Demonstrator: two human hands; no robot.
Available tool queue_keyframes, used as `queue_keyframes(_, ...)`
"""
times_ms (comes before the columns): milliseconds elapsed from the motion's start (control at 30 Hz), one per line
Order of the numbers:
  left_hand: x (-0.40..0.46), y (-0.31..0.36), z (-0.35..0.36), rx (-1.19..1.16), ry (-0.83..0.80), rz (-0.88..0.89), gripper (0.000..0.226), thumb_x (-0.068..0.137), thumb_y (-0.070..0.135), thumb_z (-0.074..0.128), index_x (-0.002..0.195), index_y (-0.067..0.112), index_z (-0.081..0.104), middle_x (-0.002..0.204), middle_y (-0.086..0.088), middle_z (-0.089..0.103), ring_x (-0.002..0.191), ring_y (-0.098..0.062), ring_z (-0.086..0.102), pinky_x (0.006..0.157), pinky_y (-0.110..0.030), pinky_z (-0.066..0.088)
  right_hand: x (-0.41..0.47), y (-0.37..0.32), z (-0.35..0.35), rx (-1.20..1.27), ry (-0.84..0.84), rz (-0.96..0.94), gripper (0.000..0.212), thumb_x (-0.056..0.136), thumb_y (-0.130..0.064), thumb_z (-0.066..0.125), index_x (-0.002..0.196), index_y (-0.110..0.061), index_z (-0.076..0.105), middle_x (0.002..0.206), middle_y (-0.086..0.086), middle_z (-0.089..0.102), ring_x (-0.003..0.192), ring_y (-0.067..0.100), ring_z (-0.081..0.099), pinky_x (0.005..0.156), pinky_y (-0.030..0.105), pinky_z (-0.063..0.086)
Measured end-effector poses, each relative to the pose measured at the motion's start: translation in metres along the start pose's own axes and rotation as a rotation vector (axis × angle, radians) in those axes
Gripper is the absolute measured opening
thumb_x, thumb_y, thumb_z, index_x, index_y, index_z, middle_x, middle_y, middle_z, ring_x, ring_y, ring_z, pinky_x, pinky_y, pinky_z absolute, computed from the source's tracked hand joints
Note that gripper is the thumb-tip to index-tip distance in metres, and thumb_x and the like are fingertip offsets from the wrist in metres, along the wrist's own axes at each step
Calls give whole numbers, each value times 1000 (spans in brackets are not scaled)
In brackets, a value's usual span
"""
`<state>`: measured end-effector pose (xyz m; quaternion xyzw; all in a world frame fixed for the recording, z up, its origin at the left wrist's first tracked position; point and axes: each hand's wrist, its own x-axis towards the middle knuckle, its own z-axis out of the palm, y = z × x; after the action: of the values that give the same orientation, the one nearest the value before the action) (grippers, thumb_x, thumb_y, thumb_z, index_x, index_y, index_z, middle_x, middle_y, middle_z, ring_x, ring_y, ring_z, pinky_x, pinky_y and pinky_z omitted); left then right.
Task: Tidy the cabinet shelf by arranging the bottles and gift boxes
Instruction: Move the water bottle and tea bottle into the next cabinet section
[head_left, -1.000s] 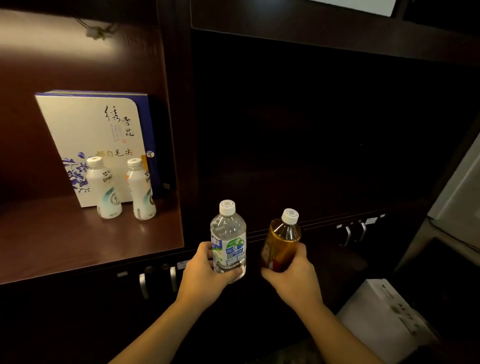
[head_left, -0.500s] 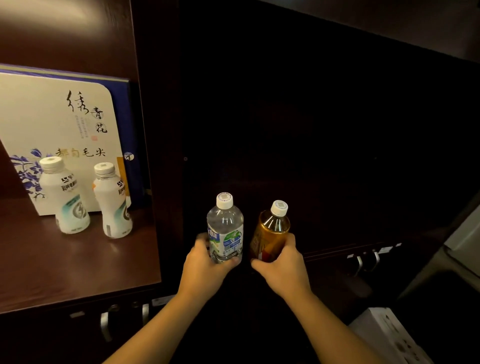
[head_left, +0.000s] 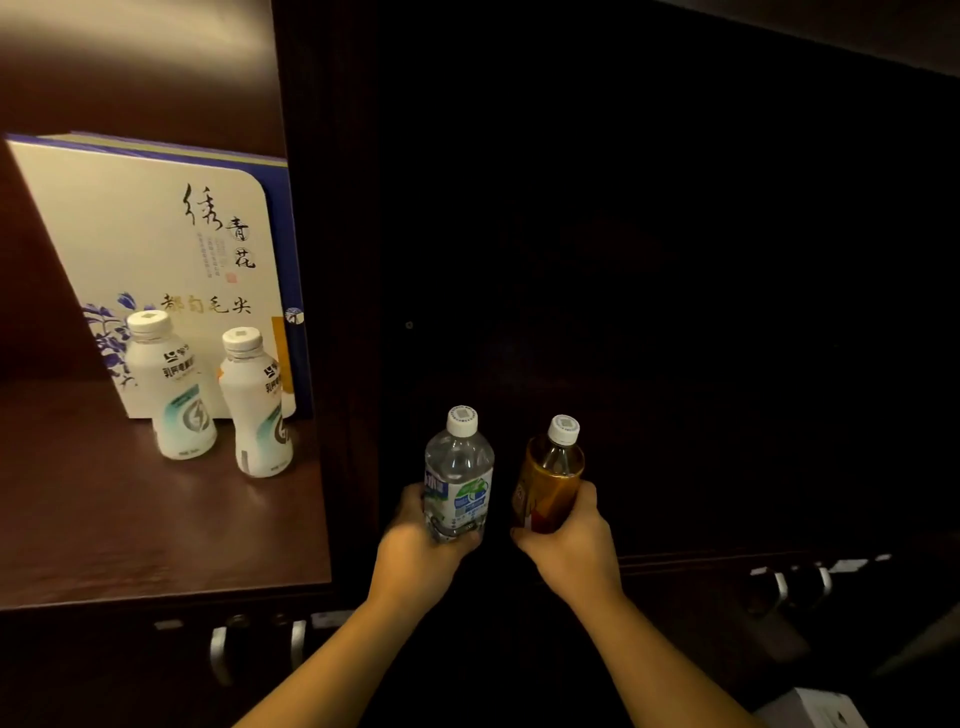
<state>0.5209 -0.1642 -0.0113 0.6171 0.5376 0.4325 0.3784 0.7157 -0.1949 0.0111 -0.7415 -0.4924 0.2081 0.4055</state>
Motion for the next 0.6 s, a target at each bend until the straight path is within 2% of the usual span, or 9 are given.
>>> queue_keyframes(133,1,-3,4,2,24,-23,72,69,27,89,127,28,46,103,18,64,100,-6,62,75,-11,46,6,6,2,9,-35,10,73,51,-47,84,107,-47,36,89,-19,59,74,-3,57,55,15,43)
queue_keyframes(233,-1,-2,7,18,55,-21,73,70,27,89,129,28,46,111,14,65,103,-6,62,77,-12,46,9,8,3,35,-46,2,72,53,-50,83,103,-53,32,90,-21,59,74,-4,56,56,16,43)
queue_keyframes(500,-1,4,12,59,84,-51,76,71,33,87,133,30,42,117,14,61,108,-7,59,82,-16,45,3,14,7,94,-66,-40,72,65,-45,84,112,-54,30,105,-18,60,89,9,62,74,31,53)
queue_keyframes(600,-6,5,11,90,91,-31,80,73,37,86,138,30,40,113,21,57,107,-3,57,81,-14,44,2,15,4,91,-108,-26,75,69,-39,85,122,-47,32,112,-15,58,100,13,62,81,33,53)
